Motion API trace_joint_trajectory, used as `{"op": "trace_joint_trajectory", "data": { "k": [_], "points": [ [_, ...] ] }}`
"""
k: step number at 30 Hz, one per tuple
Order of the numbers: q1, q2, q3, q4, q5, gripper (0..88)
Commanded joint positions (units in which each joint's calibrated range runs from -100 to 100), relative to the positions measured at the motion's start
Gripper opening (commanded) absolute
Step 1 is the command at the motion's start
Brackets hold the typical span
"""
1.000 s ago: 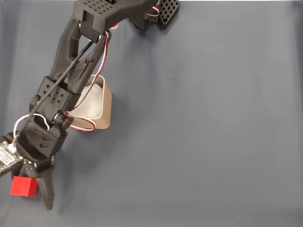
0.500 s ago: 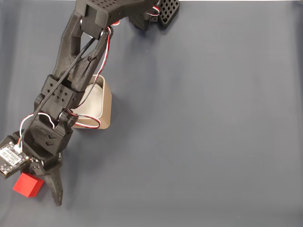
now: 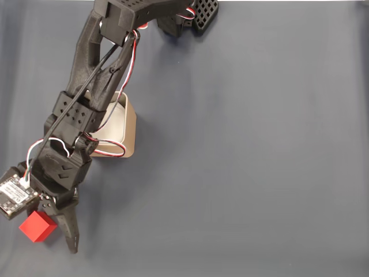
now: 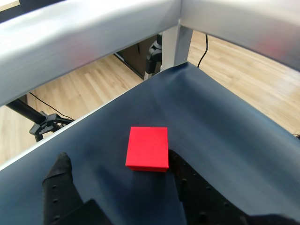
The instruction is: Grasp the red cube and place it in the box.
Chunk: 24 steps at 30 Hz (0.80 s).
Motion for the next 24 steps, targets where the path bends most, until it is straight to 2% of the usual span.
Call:
{"op": "trace_joint_trajectory", "data": {
  "k": [1, 24],
  "points": [
    [0.6, -3.9, -2.8, -1.2, 0.0, 46.2],
    [2.9, -0.6, -6.3, -2.9, 1.1, 38.2]
  ]
}}
